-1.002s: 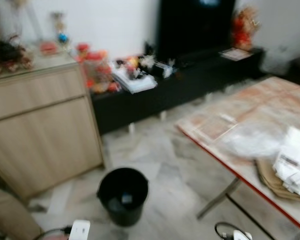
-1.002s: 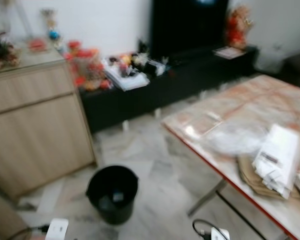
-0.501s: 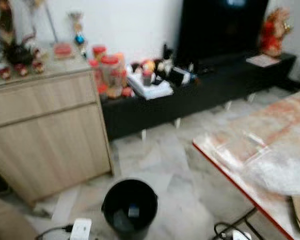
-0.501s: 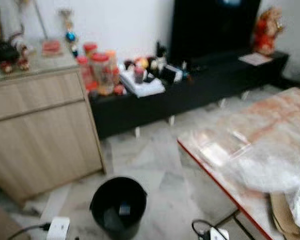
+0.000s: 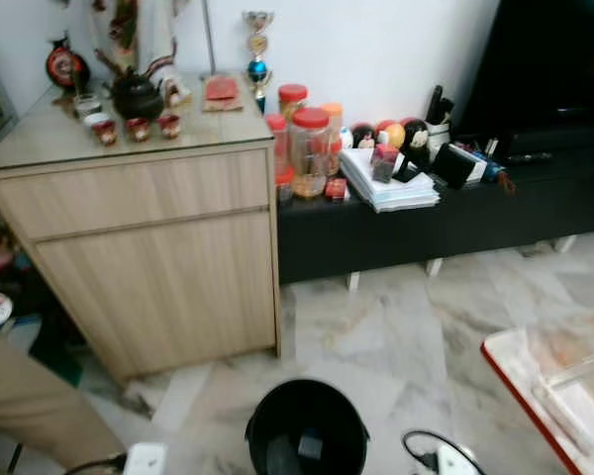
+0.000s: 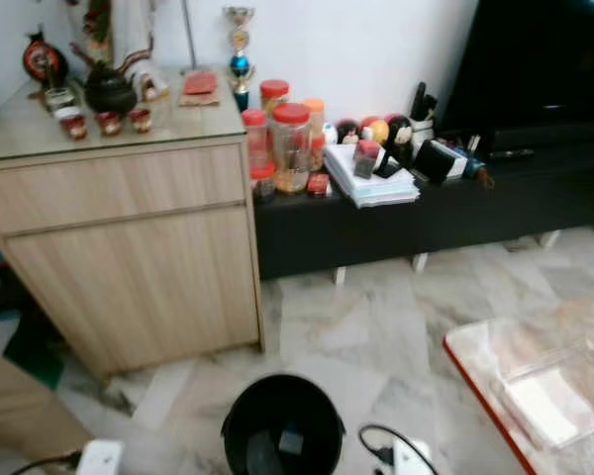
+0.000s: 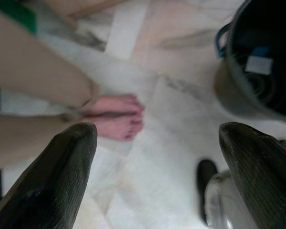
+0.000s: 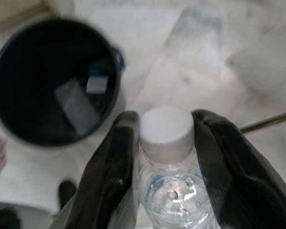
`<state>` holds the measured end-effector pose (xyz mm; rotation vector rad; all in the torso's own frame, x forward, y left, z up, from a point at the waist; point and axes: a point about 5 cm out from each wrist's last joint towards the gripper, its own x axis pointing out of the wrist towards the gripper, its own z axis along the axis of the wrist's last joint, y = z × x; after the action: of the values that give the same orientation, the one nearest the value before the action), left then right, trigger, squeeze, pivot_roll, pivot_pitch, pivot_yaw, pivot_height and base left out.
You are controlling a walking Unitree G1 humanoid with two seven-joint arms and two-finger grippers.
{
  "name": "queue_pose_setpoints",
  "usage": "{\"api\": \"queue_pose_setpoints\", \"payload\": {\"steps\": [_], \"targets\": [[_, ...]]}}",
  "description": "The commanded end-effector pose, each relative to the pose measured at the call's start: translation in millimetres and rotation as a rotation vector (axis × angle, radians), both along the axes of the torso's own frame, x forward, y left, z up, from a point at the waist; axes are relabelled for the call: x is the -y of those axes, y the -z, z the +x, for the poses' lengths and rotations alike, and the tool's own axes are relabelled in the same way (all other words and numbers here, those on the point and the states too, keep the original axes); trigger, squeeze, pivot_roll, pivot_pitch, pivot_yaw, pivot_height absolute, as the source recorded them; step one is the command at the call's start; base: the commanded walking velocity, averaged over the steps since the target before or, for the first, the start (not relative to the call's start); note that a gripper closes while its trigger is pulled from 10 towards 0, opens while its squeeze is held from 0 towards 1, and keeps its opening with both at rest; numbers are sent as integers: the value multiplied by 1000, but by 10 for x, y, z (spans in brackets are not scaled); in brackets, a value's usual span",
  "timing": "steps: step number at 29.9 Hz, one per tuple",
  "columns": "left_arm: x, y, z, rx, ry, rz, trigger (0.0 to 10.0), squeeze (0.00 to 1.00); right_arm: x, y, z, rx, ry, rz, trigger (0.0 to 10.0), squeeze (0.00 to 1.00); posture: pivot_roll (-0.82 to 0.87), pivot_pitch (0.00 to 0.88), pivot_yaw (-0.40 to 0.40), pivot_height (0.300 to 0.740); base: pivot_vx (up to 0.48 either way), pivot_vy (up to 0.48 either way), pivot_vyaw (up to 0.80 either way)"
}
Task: Picking trash to rubbish bin
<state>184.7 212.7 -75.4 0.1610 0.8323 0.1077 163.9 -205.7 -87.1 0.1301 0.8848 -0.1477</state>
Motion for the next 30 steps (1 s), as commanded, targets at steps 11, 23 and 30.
{"api": "queue_pose_setpoints", "payload": {"steps": [11,23,30], "targets": [[-96,-21,-1,5,-6,22,10000,0,-59,-32,89,28,-17,4,10000,0,157,45,-32,740,226,0,0],[-62,-153,229,100,21,21,10000,0,-216,-202,425,146,-185,4,10000,0,157,42,-39,740,0,0,0],[259,-523,764,329,214,-33,10000,0,-575,-415,767,261,-369,129,10000,0,158,46,-44,740,0,0,0]]}}
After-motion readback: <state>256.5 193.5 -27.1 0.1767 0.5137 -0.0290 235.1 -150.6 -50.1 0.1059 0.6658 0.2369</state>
